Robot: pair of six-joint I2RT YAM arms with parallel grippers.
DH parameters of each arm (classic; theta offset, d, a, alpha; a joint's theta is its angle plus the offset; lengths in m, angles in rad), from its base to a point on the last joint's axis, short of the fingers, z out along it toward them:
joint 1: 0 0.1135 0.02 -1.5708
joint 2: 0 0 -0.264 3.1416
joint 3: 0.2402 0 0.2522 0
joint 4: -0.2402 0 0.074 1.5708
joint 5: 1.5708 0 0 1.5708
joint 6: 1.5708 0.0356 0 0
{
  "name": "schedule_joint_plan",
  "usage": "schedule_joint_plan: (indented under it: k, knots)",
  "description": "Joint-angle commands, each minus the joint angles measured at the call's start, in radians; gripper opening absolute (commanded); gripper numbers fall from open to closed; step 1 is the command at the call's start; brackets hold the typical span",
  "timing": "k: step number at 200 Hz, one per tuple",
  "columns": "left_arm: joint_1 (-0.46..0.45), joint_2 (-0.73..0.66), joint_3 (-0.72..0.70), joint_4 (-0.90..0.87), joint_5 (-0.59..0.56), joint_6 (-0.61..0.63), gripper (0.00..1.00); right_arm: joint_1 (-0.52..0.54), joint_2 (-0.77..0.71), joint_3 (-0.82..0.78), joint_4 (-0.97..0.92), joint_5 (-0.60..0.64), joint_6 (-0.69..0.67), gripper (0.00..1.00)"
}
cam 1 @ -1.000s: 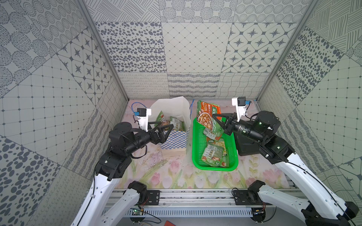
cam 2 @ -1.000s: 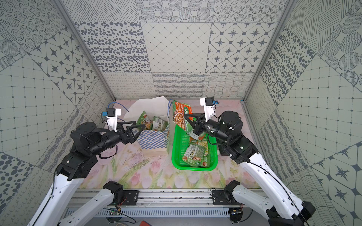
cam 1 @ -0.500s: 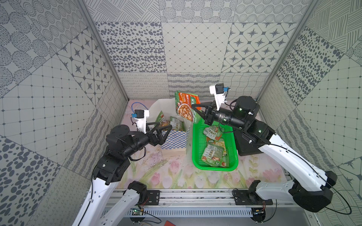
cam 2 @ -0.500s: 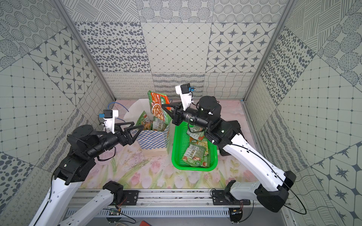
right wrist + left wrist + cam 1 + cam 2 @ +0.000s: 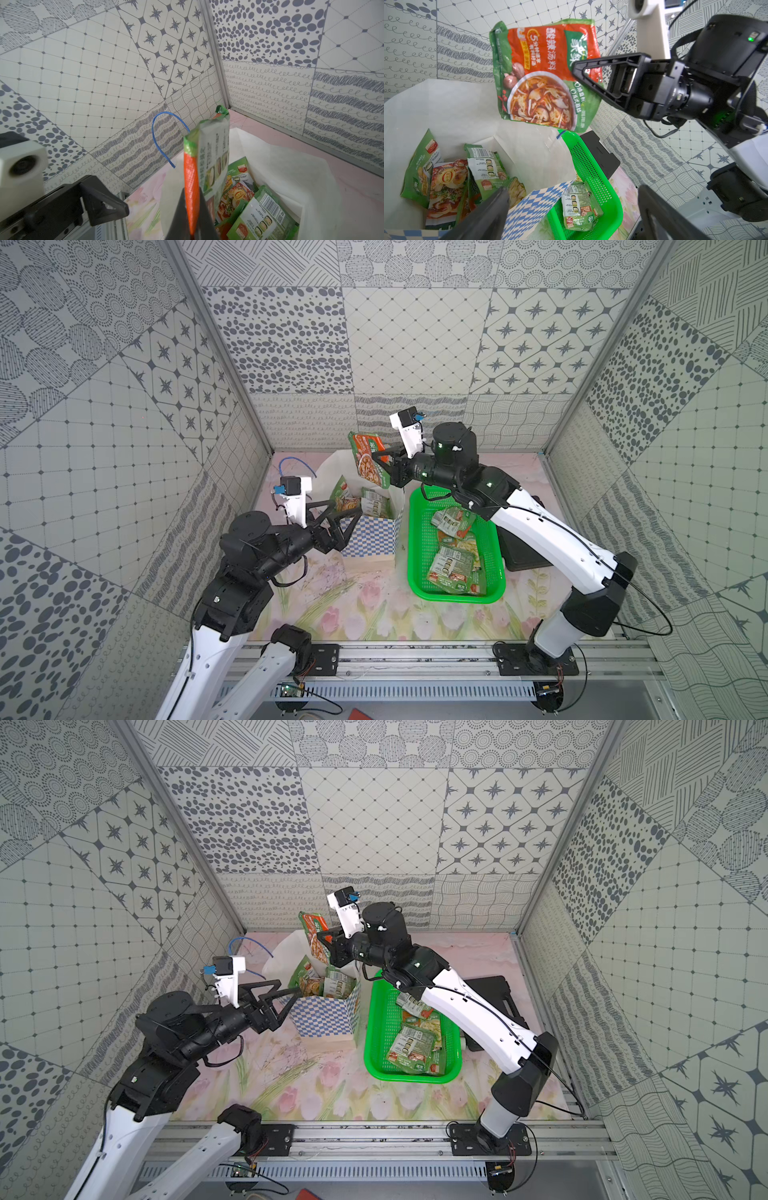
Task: Place the condiment packets inside the bag
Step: Place the condiment packet in the paper bag.
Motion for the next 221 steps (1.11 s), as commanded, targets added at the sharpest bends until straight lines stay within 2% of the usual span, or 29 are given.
schedule_joint_plan:
  k: [1,73,87,118,140,169,221]
  knots:
    - [0.003,-0.004,-0.003,0.081,-0.009,0.009,0.99,0.014,0.057,0.086,-0.059,0.058,-0.036,0.00]
    - [0.001,-0.004,0.000,0.077,-0.009,0.012,0.99,0.032,0.227,0.230,-0.208,0.078,-0.048,0.00]
    - [0.004,-0.003,0.000,0.078,-0.009,0.013,0.99,0.036,0.241,0.255,-0.226,0.074,-0.048,0.22]
    - [0.003,0.003,0.003,0.076,-0.005,0.013,0.99,0.044,0.248,0.310,-0.269,0.070,-0.056,0.44]
    - [0.004,0.003,0.002,0.075,-0.006,0.013,0.99,0.047,0.219,0.320,-0.283,0.065,-0.056,0.57]
    - [0.003,0.005,0.002,0.076,-0.004,0.011,1.00,0.047,0.144,0.279,-0.285,0.073,-0.058,0.67]
    - [0.002,0.010,0.000,0.078,-0.003,0.011,0.99,0.047,-0.071,0.068,-0.264,0.158,-0.074,0.84]
